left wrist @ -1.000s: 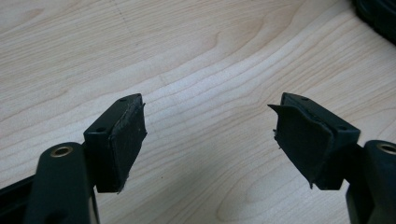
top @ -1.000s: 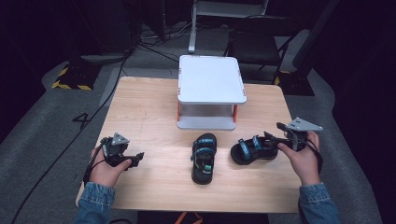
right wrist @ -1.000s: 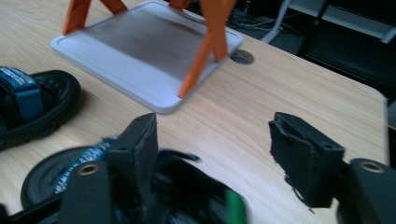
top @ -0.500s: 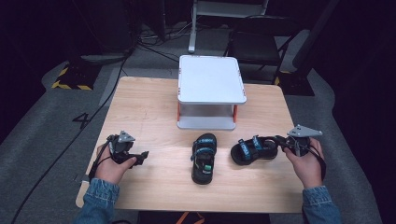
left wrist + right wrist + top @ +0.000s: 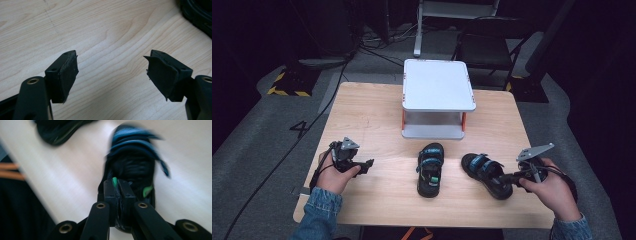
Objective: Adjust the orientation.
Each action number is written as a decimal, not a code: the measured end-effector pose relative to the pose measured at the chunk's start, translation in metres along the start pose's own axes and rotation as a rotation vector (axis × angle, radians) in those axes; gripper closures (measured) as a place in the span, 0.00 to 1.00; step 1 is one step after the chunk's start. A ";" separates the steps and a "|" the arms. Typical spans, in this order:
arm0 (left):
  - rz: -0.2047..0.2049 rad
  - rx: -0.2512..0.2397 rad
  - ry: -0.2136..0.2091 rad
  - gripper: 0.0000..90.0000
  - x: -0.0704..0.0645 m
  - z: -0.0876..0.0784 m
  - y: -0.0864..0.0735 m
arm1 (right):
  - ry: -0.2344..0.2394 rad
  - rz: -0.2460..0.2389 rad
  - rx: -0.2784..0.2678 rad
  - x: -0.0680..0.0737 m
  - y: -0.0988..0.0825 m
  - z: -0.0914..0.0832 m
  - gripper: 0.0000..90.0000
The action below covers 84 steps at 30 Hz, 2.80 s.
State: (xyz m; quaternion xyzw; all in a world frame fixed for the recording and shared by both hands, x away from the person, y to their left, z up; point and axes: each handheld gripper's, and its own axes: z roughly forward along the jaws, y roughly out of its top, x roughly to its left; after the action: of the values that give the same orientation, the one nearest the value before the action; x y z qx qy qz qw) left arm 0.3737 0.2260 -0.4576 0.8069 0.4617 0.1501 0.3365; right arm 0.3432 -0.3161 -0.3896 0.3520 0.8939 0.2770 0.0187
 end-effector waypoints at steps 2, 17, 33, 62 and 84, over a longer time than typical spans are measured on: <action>0.000 0.000 -0.007 0.28 -0.001 0.002 0.002 | 0.058 -0.007 0.045 0.004 -0.001 0.008 0.97; 0.009 0.009 -0.014 0.28 -0.003 0.009 0.005 | -0.286 -0.187 -0.069 -0.010 0.002 0.021 0.50; -0.051 0.015 0.047 0.28 0.006 -0.017 -0.027 | -0.358 -0.238 -0.167 0.009 0.049 0.070 0.86; -0.092 -0.022 0.045 0.28 0.019 -0.028 -0.030 | -0.215 -0.158 -0.286 0.031 0.076 0.112 0.54; -0.096 -0.070 0.064 0.28 -0.002 -0.020 -0.038 | -0.113 -0.018 -0.386 0.068 0.073 0.075 0.50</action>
State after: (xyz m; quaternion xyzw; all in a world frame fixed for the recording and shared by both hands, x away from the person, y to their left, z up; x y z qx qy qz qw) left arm 0.3375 0.2458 -0.4686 0.7663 0.5048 0.1755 0.3567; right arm 0.3544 -0.1927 -0.4049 0.3489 0.8249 0.4228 0.1381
